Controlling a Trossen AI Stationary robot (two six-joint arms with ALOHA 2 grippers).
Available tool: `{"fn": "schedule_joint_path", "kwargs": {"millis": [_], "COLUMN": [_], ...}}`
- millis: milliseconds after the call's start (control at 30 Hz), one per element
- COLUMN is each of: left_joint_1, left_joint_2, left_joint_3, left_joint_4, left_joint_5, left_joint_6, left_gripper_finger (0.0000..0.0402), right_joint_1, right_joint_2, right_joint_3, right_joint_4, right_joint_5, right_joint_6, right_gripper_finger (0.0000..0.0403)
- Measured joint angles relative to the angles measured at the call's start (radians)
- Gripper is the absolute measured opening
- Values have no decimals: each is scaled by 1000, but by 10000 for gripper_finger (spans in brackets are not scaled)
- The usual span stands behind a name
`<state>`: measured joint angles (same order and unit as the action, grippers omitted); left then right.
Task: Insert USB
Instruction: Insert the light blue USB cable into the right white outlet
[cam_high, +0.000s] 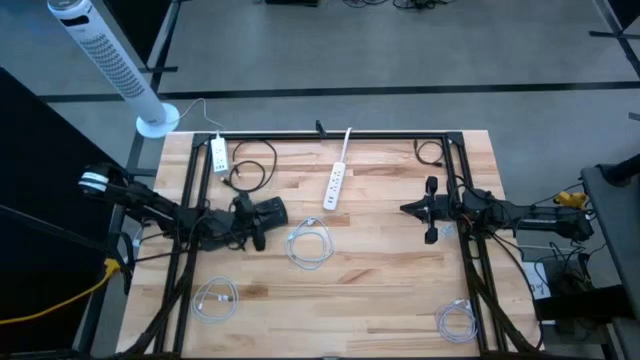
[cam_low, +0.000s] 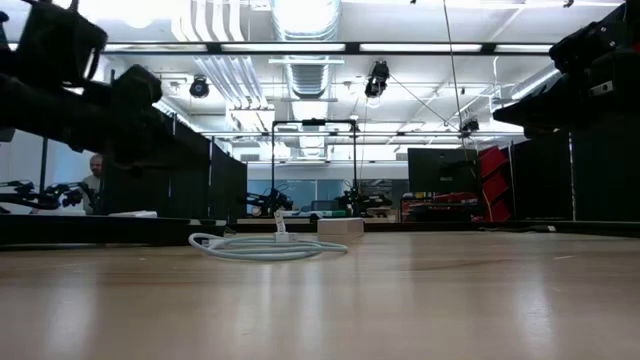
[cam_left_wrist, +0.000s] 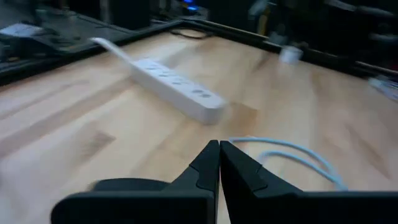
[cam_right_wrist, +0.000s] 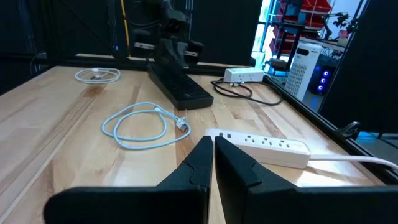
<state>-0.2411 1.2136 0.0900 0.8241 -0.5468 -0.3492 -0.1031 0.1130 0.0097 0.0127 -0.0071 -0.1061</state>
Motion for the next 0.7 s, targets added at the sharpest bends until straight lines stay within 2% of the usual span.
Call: {"fn": "schedule_joint_path", "kwargs": {"millis": [133,267,333,500,700], "left_joint_1": [-111,-186,-189,-174,-85], "left_joint_2": [31,60,85,183,317], "left_joint_3": [72,170,208,276,344], "left_joint_4": [-101,-254,-309,-323,-335], "left_joint_5": [-8,-113,-128,-129,-129], "left_joint_6": [-17,-47,-55,-77,-78], "left_gripper_finger": [0,0,0,16,88], "right_joint_1": [0,0,0,0,1], "right_joint_2": [0,0,0,28,110], "right_joint_3": [0,0,0,0,0], "right_joint_4": [34,87,105,113,142], "right_joint_5": [0,0,6,7,-51], "right_joint_6": [30,356,459,447,375], "right_gripper_finger": [2,2,2,2,6]}}
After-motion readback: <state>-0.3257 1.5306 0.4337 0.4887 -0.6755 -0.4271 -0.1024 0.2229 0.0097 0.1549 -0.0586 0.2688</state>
